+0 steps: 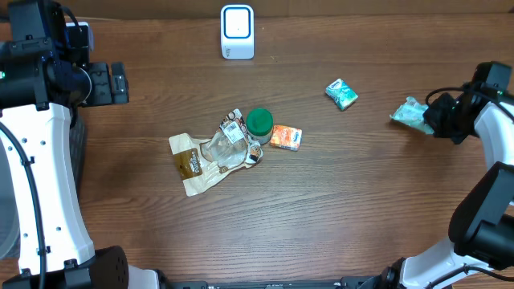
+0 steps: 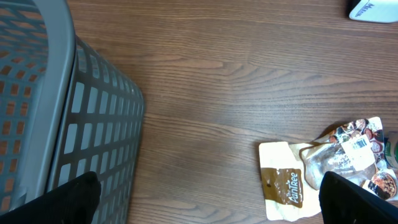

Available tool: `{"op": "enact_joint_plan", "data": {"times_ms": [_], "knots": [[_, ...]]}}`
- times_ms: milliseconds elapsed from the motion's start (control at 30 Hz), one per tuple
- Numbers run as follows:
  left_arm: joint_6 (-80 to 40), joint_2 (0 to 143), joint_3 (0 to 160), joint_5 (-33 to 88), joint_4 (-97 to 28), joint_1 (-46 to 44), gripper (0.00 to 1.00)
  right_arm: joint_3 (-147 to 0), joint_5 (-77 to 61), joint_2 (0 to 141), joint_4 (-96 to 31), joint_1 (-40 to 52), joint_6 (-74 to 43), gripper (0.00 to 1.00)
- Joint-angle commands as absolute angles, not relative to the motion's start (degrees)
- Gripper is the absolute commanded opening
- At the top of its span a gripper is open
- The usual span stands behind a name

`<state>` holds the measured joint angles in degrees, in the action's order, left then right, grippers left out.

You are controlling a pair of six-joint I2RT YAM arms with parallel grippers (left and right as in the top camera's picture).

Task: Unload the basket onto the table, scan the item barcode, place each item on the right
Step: 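Carry the wipes pouch right and set it down on the table, then move the right gripper over the light-green packet, then grasp the light-green packet with the right gripper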

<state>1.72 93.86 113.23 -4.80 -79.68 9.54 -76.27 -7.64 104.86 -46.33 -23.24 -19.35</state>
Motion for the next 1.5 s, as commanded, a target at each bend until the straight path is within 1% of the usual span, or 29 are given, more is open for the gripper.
{"op": "enact_joint_plan", "data": {"times_ms": [0,33,67,133,200,233,267,433,567,600,667,733,800,933,1000,1067,1133,1267,1467], "knots": [[2.63,93.36,113.62,-4.91,-79.48,10.09,1.0,-74.24,-3.62,104.66,-44.64,-23.44,-19.55,0.04],[2.63,93.36,113.62,-4.91,-79.48,10.09,0.99,-74.08,-3.27,104.66,-45.06,-23.44,-19.53,0.09],[2.63,93.36,113.62,-4.91,-79.48,10.09,0.99,-74.06,-3.38,104.66,-45.95,-23.42,-19.53,0.15],[2.63,93.36,113.62,-4.91,-79.48,10.09,1.0,-74.06,-3.97,104.64,-48.12,-23.31,-19.53,0.32],[2.63,93.36,113.62,-4.93,-79.48,10.09,1.0,-74.06,-4.16,104.64,-51.07,-23.33,-19.51,0.45],[2.63,93.36,113.62,-4.91,-79.48,10.09,1.0,-74.11,-4.14,104.64,-51.83,-23.33,-19.49,0.49],[2.63,93.36,113.62,-4.91,-79.48,10.09,1.0,-74.39,-4.16,104.64,-53.08,-23.33,-19.49,0.5],[2.63,93.36,113.62,-4.91,-79.48,10.09,0.99,-81.38,-10.15,104.47,-59.79,-22.96,-17.56,0.5],[2.63,93.36,113.62,-4.91,-79.48,10.09,1.0,-90.3,-20.08,104.49,-63.72,-21.28,-11.44,0.5],[2.63,93.36,113.62,-4.91,-79.48,10.09,1.0,-94.04,-23.77,104.49,-63.94,-19.46,-9.67,0.5],[2.63,93.36,113.62,-4.91,-79.48,10.09,1.0,-96.18,-24.12,104.49,-62.76,-17.43,-9.52,0.5],[2.63,93.36,113.62,-4.91,-79.48,10.09,0.99,-96.6,-24.1,104.53,-58.94,-14.52,-9.56,0.52],[2.63,93.36,113.62,-4.91,-79.48,10.09,1.0,-96.6,-23.57,105.3,-54.89,-11.92,-9.52,0.51],[2.63,93.36,113.62,-4.91,-79.48,10.09,1.0,-96.62,-23.03,109.43,-47.7,-6.68,-9.76,0.51],[2.63,93.36,113.62,-4.91,-79.48,10.09,1.0,-96.62,-22.98,112.14,-45.36,-4.93,-10.48,0.52],[2.63,93.36,113.62,-4.91,-79.48,10.09,1.0,-96.62,-22.63,115.24,-43.46,-3.86,-12.32,0.53],[2.63,93.36,113.62,-4.91,-79.48,10.09,1.0,-96.62,-21.39,118.87,-42.41,-3.66,-16.45,0.49],[2.63,93.36,113.62,-4.91,-79.48,10.09,1.0,-96.62,-21.04,122.93,-42.02,-3.9,-20.95,0.48],[2.63,93.36,113.62,-4.91,-79.48,10.09,1.0,-96.49,-20.18,125.51,-42.02,-4.19,-23.05,0.48]]}}
